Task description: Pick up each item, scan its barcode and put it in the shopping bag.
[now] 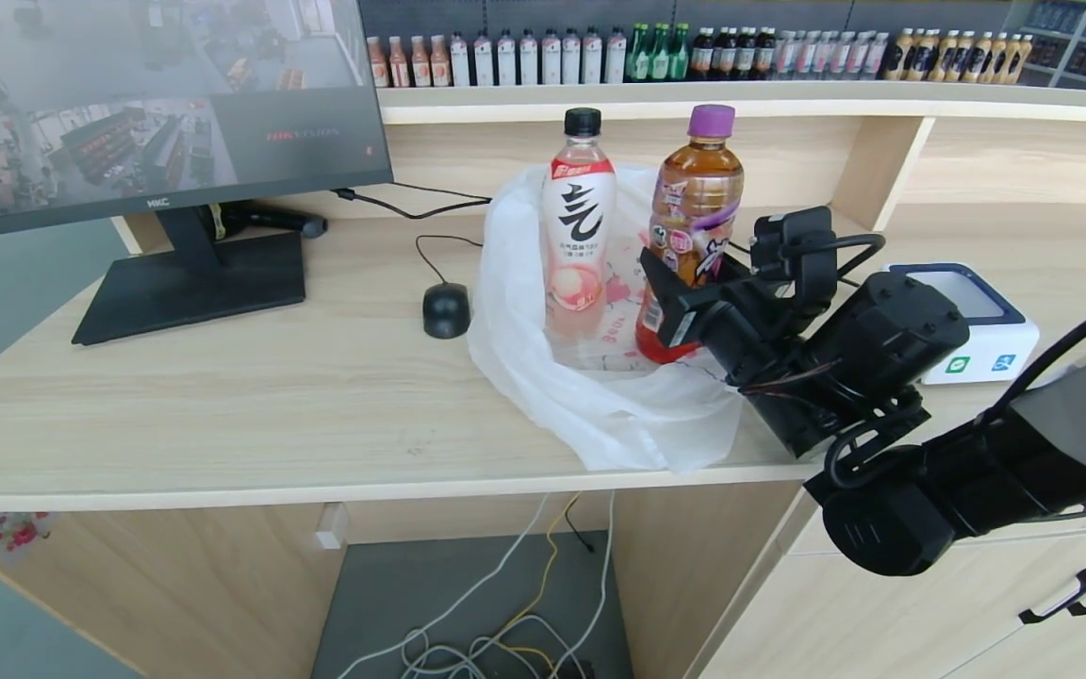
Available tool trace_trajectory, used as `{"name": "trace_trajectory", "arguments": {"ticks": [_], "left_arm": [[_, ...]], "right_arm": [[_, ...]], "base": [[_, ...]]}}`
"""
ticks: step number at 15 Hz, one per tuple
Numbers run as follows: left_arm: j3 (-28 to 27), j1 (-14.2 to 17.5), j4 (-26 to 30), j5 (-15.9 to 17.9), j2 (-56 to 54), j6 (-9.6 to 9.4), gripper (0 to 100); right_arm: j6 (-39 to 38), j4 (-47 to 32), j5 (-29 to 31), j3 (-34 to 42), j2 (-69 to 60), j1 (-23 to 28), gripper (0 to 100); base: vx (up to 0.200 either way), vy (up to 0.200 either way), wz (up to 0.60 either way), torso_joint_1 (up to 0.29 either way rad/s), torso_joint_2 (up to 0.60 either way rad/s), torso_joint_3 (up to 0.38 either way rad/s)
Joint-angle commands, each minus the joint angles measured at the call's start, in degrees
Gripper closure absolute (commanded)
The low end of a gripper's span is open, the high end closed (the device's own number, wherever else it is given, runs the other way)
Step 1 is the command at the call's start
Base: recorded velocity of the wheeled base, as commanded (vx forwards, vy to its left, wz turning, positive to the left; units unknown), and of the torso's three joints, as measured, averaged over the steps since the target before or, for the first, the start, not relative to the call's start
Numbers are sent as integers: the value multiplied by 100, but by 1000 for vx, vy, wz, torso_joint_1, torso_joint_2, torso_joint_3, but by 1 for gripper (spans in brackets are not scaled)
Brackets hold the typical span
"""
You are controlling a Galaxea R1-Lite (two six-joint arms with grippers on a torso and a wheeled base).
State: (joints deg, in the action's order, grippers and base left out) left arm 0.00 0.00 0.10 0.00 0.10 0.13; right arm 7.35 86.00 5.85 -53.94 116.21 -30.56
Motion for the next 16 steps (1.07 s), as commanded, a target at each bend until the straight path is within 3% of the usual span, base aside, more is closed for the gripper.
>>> {"name": "trace_trajectory", "arguments": {"ticks": [1,14,15,16], "left_arm": [[0,0,-1,0,-1,4,0],[0,0,-1,0,-1,-13,0],[0,0,-1,0,-1,-13,0],[0,0,-1,0,-1,-13,0]], "right_arm": [[3,4,4,7,-2,-2,100],[-6,22,-5,15,15,-108,100],[-14,30,-5,15,15,-108,0],[-14,22,-5,7,15,-108,0]], "base": [[0,0,0,0,0,0],[0,0,0,0,0,0],[0,0,0,0,0,0],[0,0,0,0,0,0]]}}
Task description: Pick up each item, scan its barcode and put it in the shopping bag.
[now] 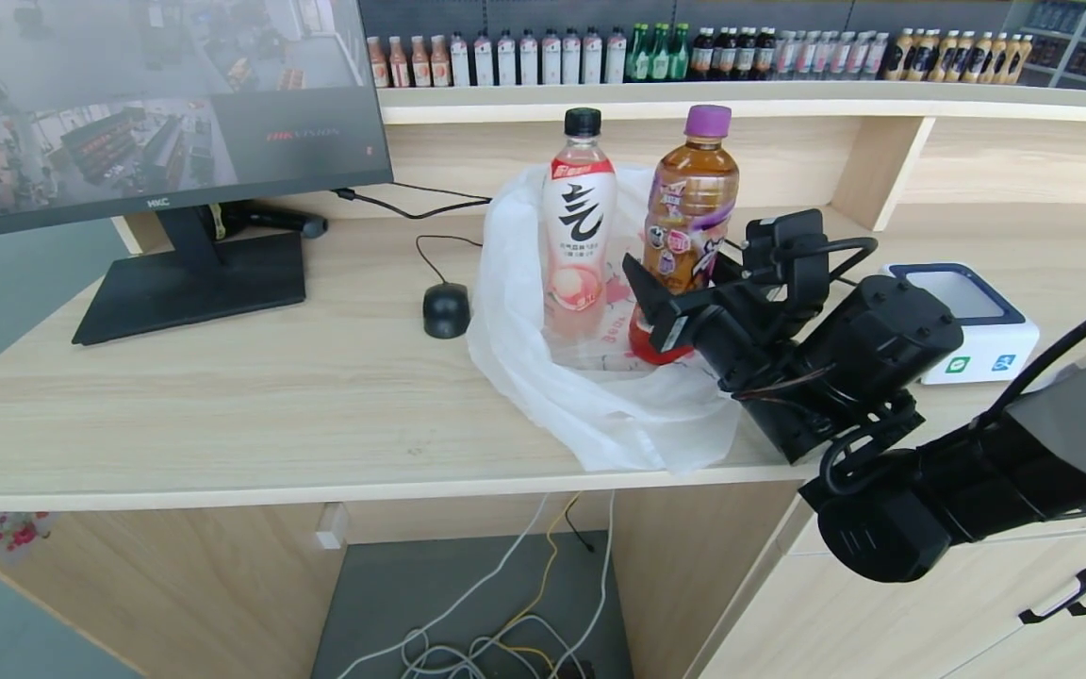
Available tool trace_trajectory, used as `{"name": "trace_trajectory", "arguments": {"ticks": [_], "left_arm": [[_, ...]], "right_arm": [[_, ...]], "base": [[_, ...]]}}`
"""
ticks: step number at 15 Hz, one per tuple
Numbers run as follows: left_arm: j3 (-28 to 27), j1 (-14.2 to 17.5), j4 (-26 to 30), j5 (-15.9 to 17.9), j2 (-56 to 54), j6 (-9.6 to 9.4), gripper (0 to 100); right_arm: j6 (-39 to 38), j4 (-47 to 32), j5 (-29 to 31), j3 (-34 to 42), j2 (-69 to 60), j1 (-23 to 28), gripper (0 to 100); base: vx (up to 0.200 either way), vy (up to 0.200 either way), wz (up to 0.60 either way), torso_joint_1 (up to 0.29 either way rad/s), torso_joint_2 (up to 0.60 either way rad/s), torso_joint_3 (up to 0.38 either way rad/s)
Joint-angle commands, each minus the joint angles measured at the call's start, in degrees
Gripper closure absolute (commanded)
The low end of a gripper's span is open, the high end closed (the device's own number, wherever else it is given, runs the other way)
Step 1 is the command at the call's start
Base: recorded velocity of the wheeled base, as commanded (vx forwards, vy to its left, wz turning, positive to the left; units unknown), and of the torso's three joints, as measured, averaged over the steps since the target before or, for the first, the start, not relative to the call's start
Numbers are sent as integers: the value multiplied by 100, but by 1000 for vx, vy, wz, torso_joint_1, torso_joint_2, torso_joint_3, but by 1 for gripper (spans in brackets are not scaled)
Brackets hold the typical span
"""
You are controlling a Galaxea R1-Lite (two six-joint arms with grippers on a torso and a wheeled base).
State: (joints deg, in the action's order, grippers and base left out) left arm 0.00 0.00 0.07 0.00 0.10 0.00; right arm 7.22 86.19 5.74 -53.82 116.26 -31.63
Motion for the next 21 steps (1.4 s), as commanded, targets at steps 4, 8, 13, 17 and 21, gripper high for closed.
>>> {"name": "trace_trajectory", "arguments": {"ticks": [4,8,13,17,21], "left_arm": [[0,0,1,0,-1,0,0],[0,0,1,0,-1,0,0],[0,0,1,0,-1,0,0],[0,0,1,0,-1,0,0],[0,0,1,0,-1,-9,0]], "right_arm": [[-150,12,252,56,2,-9,0],[-150,12,278,74,-7,-80,0],[-150,12,287,82,-16,-97,0],[-150,3,287,197,-112,-97,0],[-142,47,349,803,-877,-150,0]], "base": [[0,0,0,0,0,0],[0,0,0,0,0,0],[0,0,0,0,0,0],[0,0,0,0,0,0],[0,0,0,0,0,0]]}}
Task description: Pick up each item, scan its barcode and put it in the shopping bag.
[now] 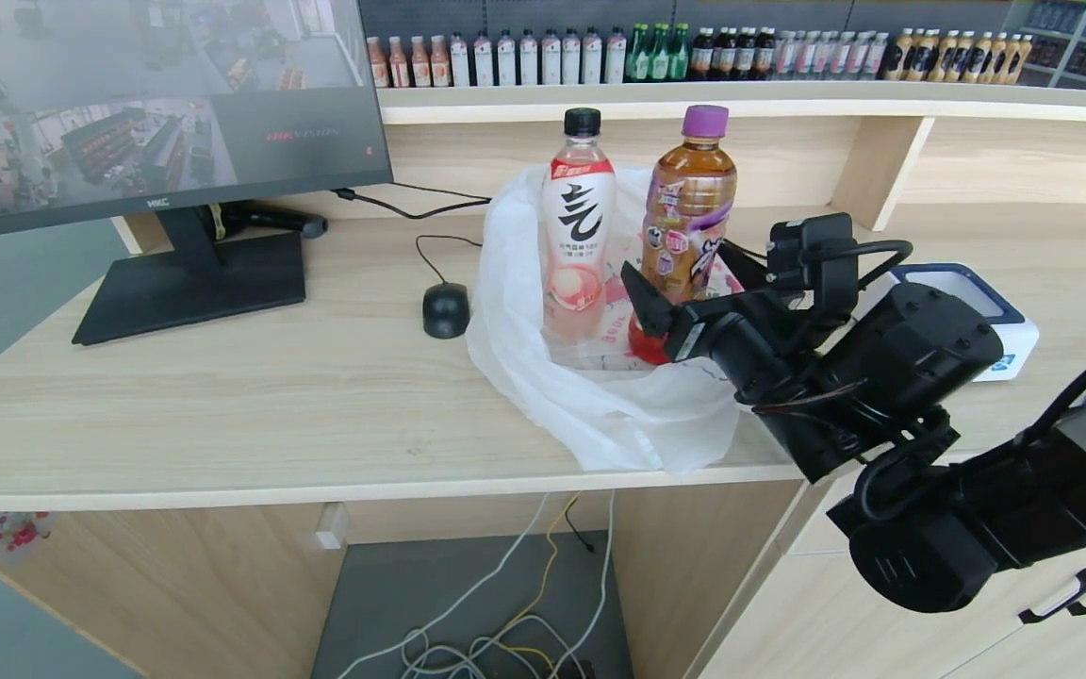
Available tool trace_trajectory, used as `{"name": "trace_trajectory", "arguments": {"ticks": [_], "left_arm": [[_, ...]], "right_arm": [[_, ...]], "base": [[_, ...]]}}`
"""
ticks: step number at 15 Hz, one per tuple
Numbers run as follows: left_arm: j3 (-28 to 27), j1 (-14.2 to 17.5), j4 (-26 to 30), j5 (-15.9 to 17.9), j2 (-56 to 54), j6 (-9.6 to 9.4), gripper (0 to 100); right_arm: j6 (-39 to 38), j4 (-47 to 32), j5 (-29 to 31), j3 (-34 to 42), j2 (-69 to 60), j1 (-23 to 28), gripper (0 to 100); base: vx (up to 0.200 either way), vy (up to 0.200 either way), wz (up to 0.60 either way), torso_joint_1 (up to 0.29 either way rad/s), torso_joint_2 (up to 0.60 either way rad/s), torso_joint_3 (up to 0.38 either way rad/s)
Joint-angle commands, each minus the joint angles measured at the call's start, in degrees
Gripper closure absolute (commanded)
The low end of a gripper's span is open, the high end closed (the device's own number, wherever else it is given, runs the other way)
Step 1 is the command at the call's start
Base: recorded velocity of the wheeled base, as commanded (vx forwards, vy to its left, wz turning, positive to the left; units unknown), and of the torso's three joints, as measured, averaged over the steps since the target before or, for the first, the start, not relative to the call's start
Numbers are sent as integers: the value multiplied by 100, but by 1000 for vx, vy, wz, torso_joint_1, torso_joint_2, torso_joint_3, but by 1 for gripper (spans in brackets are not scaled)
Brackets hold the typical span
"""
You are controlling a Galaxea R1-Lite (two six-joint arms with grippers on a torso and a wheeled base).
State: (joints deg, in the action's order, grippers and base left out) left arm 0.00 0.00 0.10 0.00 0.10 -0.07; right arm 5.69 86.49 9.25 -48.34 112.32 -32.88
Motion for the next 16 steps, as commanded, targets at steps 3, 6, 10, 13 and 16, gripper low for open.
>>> {"name": "trace_trajectory", "arguments": {"ticks": [3,6,10,13,16], "left_arm": [[0,0,-1,0,-1,7,0],[0,0,-1,0,-1,-1,0],[0,0,-1,0,-1,-1,0],[0,0,-1,0,-1,7,0],[0,0,-1,0,-1,-1,0]], "right_arm": [[46,113,-2,1045,-1362,-26,0],[64,193,-2,1933,-2127,45,0],[99,333,-2,3515,-3463,590,0],[20,131,68,4825,-5124,871,0],[-191,-2655,349,4834,-7181,844,0]], "base": [[0,0,0,0,0,0],[0,0,0,0,0,0],[0,0,0,0,0,0],[0,0,0,0,0,0],[0,0,0,0,0,0]]}}
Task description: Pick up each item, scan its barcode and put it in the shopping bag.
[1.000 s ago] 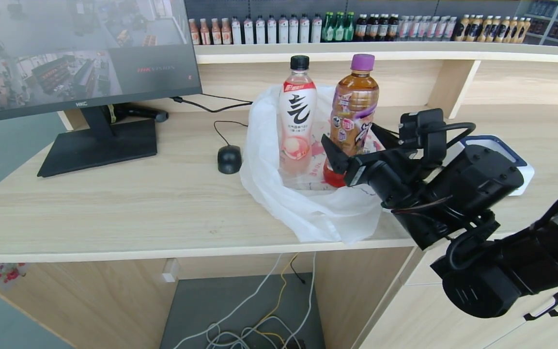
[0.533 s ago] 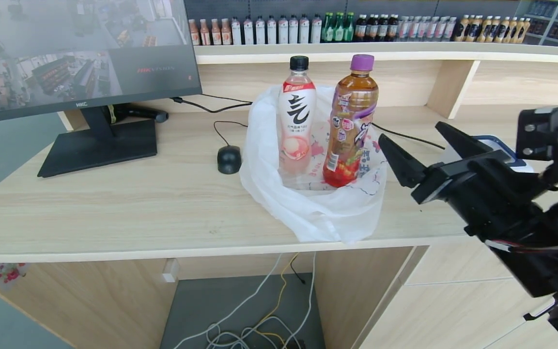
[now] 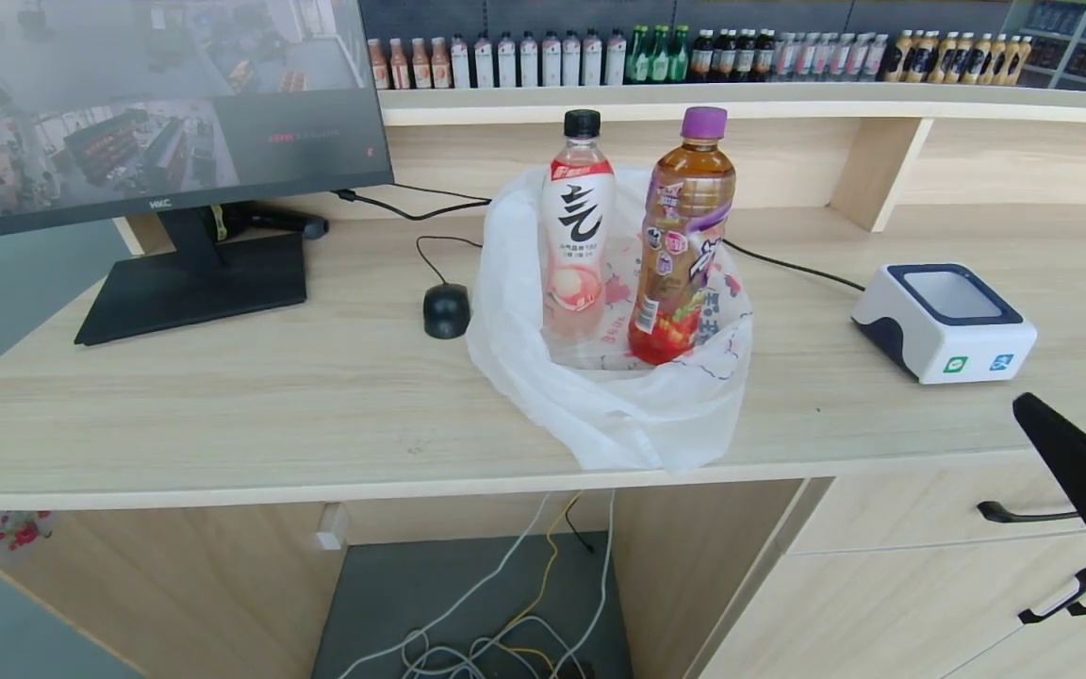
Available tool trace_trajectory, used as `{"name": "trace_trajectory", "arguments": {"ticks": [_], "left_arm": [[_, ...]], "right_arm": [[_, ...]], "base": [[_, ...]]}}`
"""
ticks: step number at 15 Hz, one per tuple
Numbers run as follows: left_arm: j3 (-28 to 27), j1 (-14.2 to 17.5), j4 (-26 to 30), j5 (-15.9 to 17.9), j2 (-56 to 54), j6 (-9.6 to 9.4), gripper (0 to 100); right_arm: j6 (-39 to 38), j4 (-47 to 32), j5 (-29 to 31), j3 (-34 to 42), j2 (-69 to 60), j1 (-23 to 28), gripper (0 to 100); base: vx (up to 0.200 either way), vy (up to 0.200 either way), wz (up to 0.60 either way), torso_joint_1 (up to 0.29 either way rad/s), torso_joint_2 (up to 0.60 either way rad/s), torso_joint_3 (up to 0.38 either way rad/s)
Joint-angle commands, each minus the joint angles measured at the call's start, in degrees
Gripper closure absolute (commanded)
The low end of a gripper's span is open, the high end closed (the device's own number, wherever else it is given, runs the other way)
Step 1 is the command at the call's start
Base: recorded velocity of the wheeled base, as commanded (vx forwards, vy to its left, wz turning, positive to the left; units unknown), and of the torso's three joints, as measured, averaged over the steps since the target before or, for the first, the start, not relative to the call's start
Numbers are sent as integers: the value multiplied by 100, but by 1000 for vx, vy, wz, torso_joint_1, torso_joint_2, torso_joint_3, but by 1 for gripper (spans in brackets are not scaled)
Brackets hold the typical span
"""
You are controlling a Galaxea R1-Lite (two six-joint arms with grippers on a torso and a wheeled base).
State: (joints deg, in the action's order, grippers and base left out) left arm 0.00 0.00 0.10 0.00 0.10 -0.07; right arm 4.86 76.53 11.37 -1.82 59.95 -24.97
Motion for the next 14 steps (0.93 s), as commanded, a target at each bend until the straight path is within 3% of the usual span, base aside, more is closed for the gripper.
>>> {"name": "trace_trajectory", "arguments": {"ticks": [1,3,6,9,12,14], "left_arm": [[0,0,-1,0,-1,-10,0],[0,0,-1,0,-1,-1,0],[0,0,-1,0,-1,-1,0],[0,0,-1,0,-1,-1,0],[0,0,-1,0,-1,-1,0],[0,0,-1,0,-1,-1,0]], "right_arm": [[-38,-2863,40,85,-2559,18,0],[59,-5087,-171,-126,-3666,-17,0],[120,-6669,-584,32,-4914,-52,0],[190,-7662,-680,76,-5828,-17,0],[182,-7785,-759,6,-5635,194,0],[173,-7785,-759,6,-5363,1082,0]], "base": [[0,0,0,0,0,0],[0,0,0,0,0,0],[0,0,0,0,0,0],[0,0,0,0,0,0],[0,0,0,0,0,0],[0,0,0,0,0,0]]}}
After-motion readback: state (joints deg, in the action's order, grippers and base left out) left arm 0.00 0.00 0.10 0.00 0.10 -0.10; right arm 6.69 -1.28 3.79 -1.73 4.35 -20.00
